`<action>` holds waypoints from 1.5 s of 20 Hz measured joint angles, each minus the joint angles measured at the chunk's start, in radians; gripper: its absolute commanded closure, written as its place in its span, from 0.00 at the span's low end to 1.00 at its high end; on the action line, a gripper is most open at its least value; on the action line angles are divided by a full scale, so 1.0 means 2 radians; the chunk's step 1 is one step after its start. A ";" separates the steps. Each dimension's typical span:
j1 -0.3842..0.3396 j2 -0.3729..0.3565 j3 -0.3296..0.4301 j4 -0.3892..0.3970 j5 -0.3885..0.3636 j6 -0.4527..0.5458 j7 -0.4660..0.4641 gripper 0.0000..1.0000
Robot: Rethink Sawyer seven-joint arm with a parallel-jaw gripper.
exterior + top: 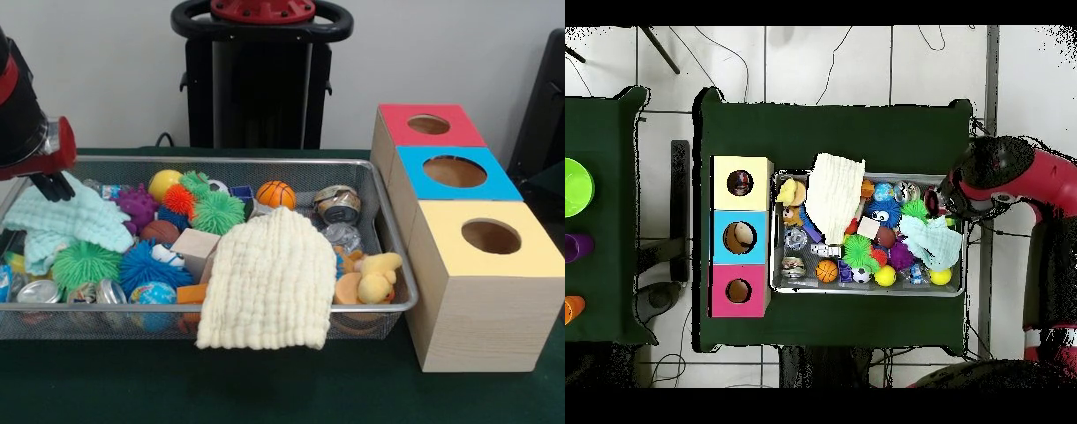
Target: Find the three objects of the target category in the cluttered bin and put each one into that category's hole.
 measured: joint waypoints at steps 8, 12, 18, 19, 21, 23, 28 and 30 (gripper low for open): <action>-0.009 -0.007 0.000 0.009 -0.002 0.000 0.000 1.00; -0.010 -0.008 0.000 0.010 -0.003 0.000 0.000 1.00; -0.010 -0.009 0.000 0.013 -0.005 0.000 0.000 0.00; -0.010 -0.009 0.000 0.013 -0.005 0.000 0.000 0.00; -0.010 -0.009 0.000 0.014 -0.006 0.000 0.000 0.00; -0.010 -0.009 0.000 0.016 -0.007 0.000 0.000 0.00; -0.010 -0.010 0.000 0.019 -0.008 0.000 0.000 0.00; -0.010 -0.010 0.000 0.020 -0.009 0.000 0.000 0.00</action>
